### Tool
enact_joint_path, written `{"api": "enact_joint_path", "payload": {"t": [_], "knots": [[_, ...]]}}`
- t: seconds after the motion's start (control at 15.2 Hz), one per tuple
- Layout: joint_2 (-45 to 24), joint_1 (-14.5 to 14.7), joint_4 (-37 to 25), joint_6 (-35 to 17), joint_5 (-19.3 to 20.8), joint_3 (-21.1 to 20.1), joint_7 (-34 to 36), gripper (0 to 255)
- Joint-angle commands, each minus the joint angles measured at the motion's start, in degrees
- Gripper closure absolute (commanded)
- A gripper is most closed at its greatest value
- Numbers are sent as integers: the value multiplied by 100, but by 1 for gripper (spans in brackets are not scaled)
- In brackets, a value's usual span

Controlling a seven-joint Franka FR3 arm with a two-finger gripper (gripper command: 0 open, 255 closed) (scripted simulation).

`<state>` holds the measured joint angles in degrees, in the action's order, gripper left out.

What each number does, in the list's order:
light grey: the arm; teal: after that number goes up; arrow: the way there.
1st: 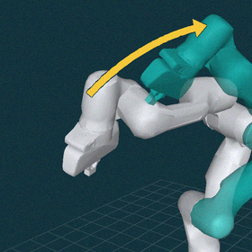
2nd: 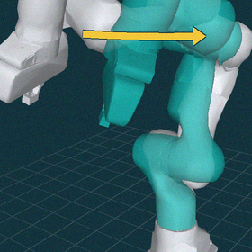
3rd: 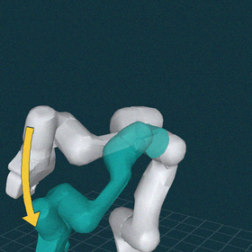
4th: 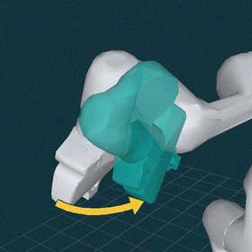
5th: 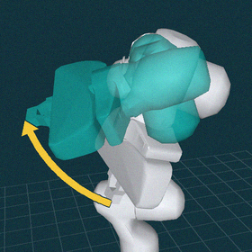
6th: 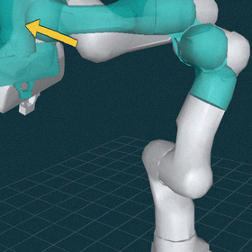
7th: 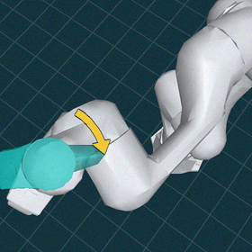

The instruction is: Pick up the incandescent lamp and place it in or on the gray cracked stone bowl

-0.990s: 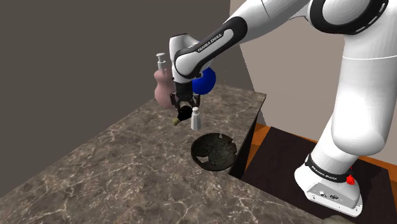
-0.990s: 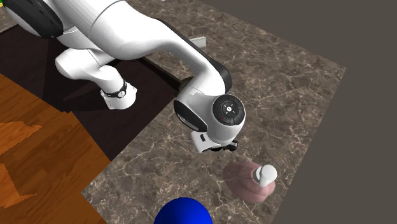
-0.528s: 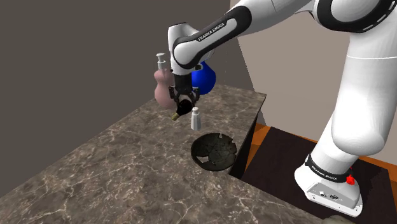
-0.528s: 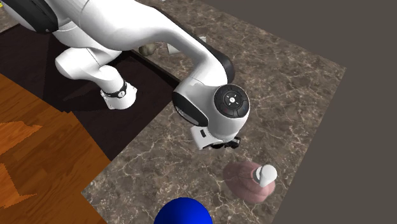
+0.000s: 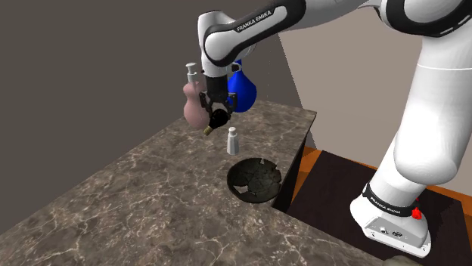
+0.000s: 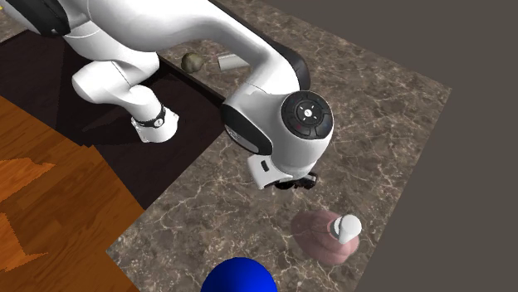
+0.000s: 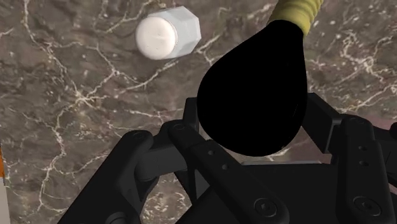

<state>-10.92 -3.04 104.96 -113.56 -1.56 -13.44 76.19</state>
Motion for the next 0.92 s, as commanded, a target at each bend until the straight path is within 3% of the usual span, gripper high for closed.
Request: {"api": "enact_joint_path", "payload": {"t": [0.0, 0.2, 0.86], "knots": [[30, 2, -125, 155, -5, -4, 8, 255], [84, -1, -284, 367, -16, -6, 11, 255], [2086, 279, 1976, 20, -600, -300, 323, 255]]}}
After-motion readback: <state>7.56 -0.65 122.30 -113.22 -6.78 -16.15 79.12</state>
